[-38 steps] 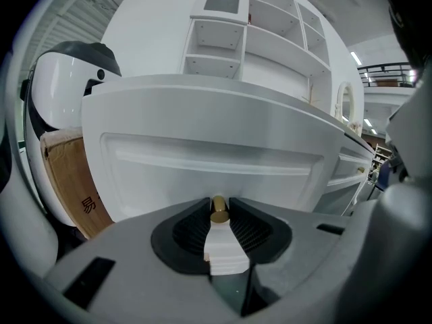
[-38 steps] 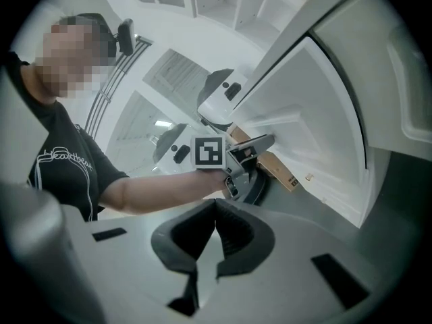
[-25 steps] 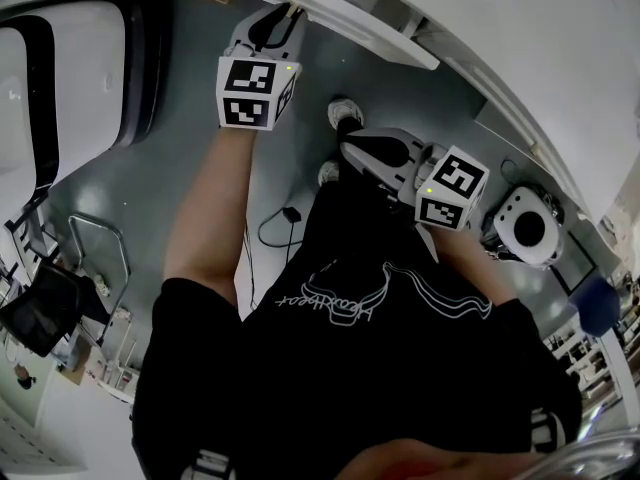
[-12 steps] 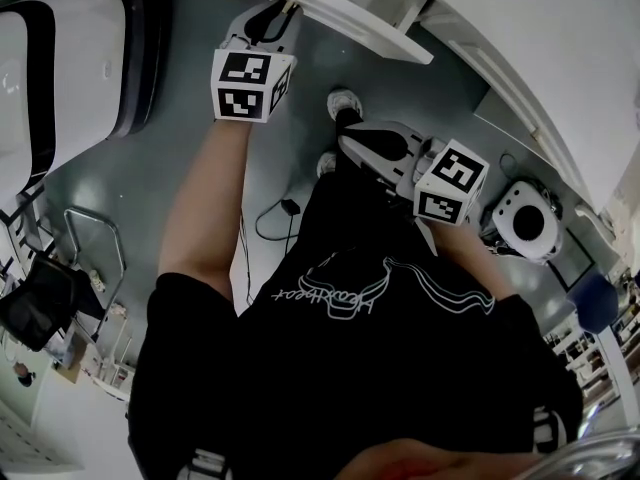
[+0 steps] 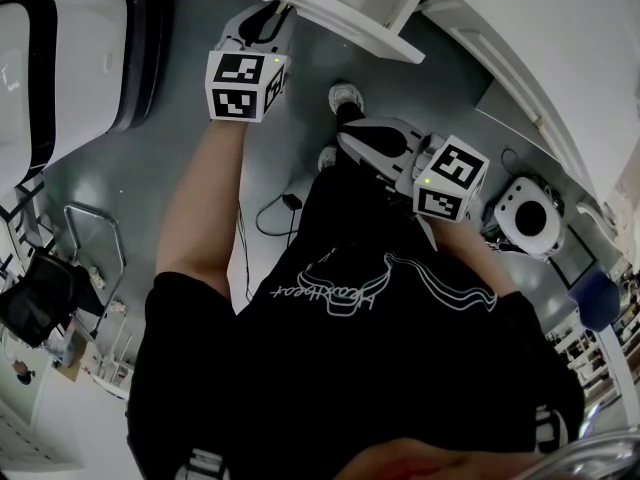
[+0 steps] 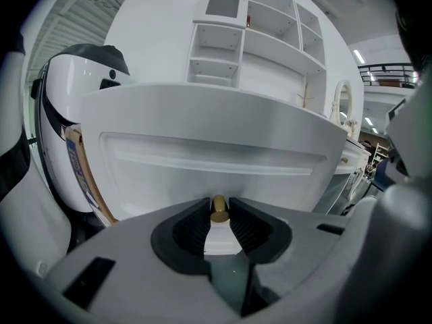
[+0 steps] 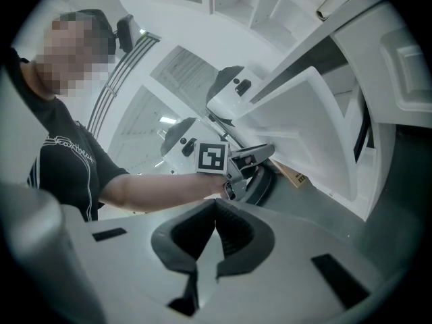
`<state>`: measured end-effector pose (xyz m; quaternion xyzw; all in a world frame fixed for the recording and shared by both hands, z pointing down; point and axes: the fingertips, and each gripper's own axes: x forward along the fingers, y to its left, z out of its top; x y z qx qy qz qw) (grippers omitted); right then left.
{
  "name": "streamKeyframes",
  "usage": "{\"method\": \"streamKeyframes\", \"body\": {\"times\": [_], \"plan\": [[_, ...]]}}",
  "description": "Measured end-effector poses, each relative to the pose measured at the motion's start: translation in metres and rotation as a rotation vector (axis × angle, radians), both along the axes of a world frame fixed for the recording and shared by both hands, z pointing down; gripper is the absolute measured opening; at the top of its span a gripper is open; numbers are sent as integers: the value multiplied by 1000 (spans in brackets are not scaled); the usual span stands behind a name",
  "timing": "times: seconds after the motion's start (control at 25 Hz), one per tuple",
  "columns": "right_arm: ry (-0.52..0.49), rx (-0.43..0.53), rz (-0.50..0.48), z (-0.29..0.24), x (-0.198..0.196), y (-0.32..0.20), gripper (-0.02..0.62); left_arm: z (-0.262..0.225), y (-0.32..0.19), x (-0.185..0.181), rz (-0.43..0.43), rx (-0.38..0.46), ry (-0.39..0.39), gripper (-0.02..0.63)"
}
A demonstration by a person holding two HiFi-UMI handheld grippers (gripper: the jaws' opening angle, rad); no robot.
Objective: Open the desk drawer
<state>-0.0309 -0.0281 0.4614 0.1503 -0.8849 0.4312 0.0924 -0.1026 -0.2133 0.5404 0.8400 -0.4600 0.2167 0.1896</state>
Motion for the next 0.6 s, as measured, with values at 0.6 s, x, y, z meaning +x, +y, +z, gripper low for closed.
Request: {"method": "streamKeyframes", "body": {"times": [0.6], "plan": [[-7, 0, -31, -2, -10, 27, 6, 3, 33, -20, -14, -8, -13, 91]]}}
